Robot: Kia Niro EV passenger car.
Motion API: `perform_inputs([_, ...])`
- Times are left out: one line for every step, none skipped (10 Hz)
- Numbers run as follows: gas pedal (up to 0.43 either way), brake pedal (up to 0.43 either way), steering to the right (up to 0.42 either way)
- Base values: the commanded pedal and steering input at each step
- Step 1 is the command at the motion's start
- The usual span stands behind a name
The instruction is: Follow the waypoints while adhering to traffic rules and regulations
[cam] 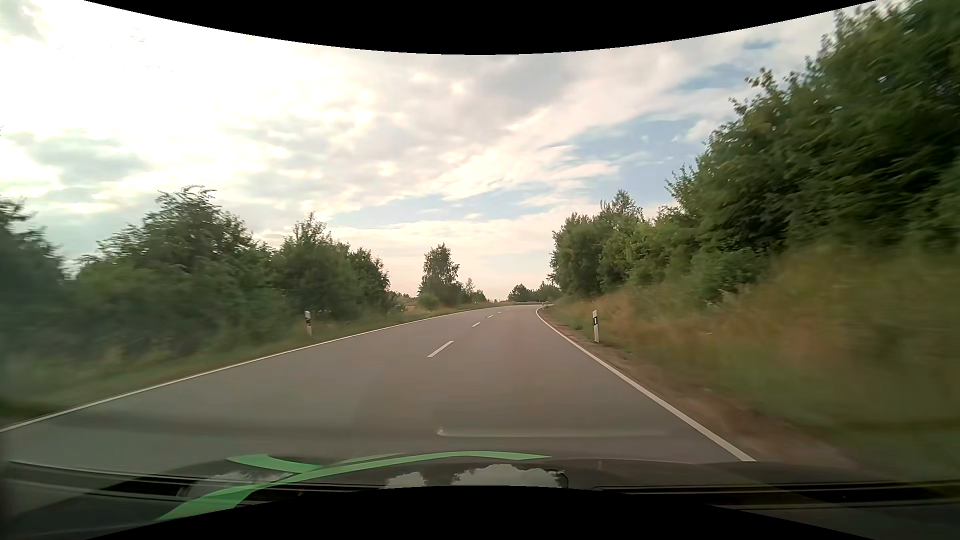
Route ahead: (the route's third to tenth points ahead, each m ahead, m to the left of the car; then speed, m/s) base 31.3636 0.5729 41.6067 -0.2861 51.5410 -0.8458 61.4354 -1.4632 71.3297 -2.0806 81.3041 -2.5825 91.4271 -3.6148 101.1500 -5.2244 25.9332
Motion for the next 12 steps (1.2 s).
perform_inputs([0.319, 0.0, 0.006])
perform_inputs([0.319, 0.0, 0.006])
perform_inputs([0.319, 0.0, 0.006])
perform_inputs([0.319, 0.0, 0.006])
perform_inputs([0.319, 0.0, 0.006])
perform_inputs([0.319, 0.0, 0.006])
perform_inputs([0.319, 0.0, 0.006])
perform_inputs([0.331, 0.0, 0.005])
perform_inputs([0.331, 0.0, 0.006])
perform_inputs([0.331, 0.0, 0.006])
perform_inputs([0.319, 0.0, 0.006])
perform_inputs([0.287, 0.0, 0.006])
